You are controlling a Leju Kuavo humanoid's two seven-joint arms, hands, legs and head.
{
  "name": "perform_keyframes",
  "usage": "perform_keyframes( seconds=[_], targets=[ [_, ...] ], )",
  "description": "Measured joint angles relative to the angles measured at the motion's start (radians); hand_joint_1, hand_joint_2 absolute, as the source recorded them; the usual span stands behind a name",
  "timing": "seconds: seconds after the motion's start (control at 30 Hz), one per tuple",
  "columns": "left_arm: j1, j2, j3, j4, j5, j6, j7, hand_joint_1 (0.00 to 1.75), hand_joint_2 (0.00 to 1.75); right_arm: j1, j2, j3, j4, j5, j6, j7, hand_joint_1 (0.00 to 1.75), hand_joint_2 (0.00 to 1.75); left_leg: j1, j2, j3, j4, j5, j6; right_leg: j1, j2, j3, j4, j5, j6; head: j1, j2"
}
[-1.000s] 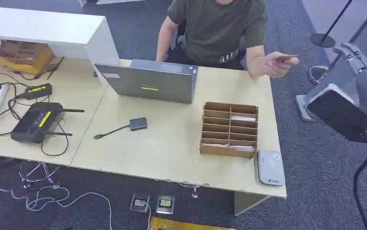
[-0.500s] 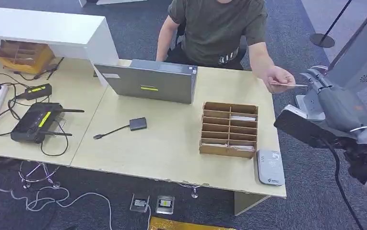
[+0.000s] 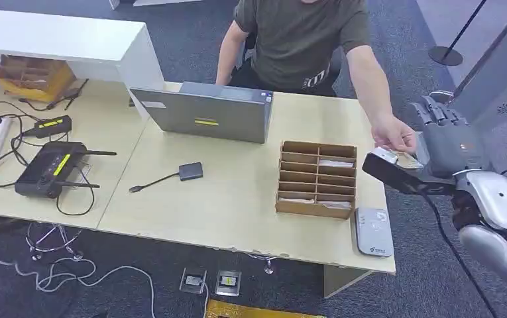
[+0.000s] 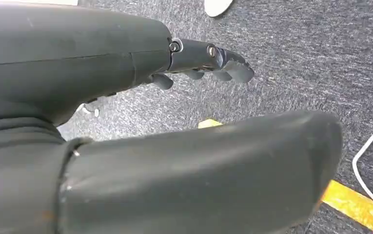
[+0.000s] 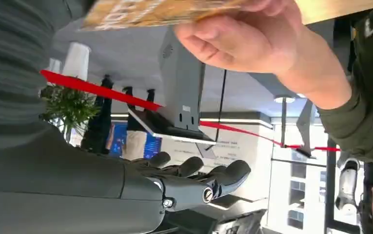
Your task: Pass the card to the sensor for recognition and then transmit it.
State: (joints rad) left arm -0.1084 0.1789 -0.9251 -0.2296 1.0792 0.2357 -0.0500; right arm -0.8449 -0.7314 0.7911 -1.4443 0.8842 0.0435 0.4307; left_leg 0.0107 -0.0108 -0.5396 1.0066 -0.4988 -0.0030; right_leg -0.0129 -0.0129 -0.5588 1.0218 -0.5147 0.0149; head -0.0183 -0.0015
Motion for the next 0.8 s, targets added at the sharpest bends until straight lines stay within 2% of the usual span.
perform_keyframes(
  seconds=[0.03,0.07,0.47,0.8],
  targets=[
    [0.000,0.000,-0.001,0.000,-0.003,0.000,0.000,0.00,0.00,-0.001,0.011,0.003,0.026,0.010,-0.008,0.004,0.00,1.75,0.000,0.000,0.000,0.000,0.000,0.000,0.000,0.000,0.000,0.000,0.000,0.000,0.000,0.000],
    [0.000,0.000,-0.002,0.000,-0.005,0.000,0.000,0.00,0.00,-0.002,0.020,0.006,0.046,0.018,-0.015,0.007,1.71,1.75,0.000,0.000,0.000,0.000,0.000,0.000,0.000,0.000,0.000,0.000,0.000,0.000,0.000,0.000],
    [0.001,-0.003,-0.025,0.000,-0.032,0.002,0.000,0.00,0.00,0.036,0.050,-0.006,0.137,0.123,-0.061,0.035,1.75,1.75,0.000,0.000,0.001,0.000,0.000,0.000,0.000,0.000,0.000,0.000,0.000,0.000,0.000,0.000],
    [0.002,-0.003,-0.043,0.003,-0.038,0.002,0.000,0.00,0.00,0.101,0.056,-0.091,0.160,0.066,-0.055,0.025,1.75,1.75,0.000,0.000,0.001,0.000,0.000,0.000,0.000,0.002,0.000,0.000,0.000,0.000,0.000,0.000]
  ],
)
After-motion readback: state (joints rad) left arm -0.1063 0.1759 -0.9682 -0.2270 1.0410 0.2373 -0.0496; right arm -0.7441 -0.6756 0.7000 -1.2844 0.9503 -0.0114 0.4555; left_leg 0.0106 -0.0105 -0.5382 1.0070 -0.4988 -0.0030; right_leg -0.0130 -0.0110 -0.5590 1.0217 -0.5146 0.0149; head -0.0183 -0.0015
